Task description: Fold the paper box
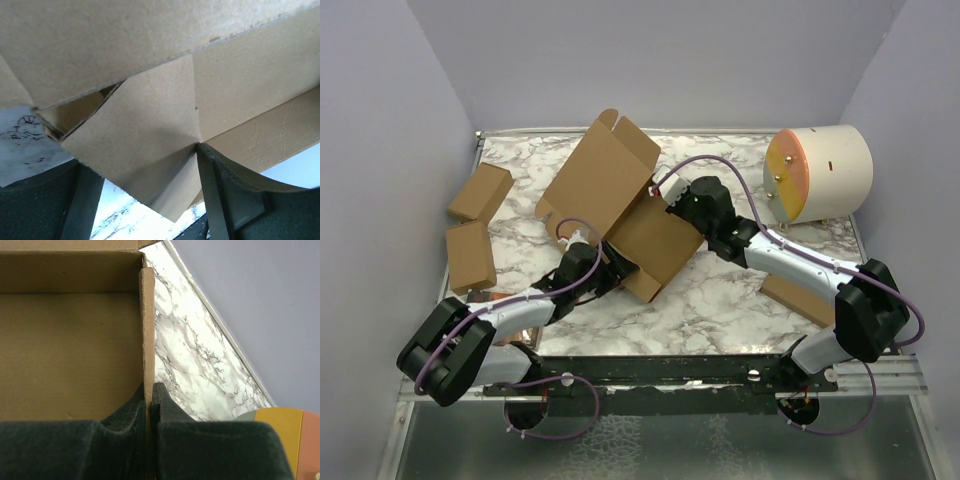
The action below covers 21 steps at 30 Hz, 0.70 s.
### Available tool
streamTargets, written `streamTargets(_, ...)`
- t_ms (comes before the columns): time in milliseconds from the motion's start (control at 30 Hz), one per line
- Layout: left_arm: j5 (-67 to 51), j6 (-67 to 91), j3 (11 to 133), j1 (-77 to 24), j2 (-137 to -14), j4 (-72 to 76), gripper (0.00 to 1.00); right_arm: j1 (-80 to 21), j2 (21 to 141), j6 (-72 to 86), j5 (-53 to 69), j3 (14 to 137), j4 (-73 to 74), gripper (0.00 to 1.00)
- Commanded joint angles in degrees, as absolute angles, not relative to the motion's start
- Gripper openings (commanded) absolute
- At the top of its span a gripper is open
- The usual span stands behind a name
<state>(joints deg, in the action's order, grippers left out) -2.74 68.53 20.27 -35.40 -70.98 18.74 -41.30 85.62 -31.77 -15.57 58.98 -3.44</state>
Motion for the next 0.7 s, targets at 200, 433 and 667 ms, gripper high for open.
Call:
streamTargets(200, -1.6, 68.7, 22.3, -36.0, -73.3, 12.8, 0.38, -42.4, 86.2, -30.9, -14.4, 59.2, -4.8, 0.01)
streamTargets(433, -1.7, 67.8, 23.8, -36.0, -75.4, 10.3, 0.23, -42.5, 85.9, -30.5, -14.1, 58.8, -4.7, 0.01)
streamTargets(667, 1.1, 69.6, 28.2, -36.1, -75.3, 1.3, 0.26, -42.5, 85.6, -30.3, -14.2, 58.1, -5.2, 0.01)
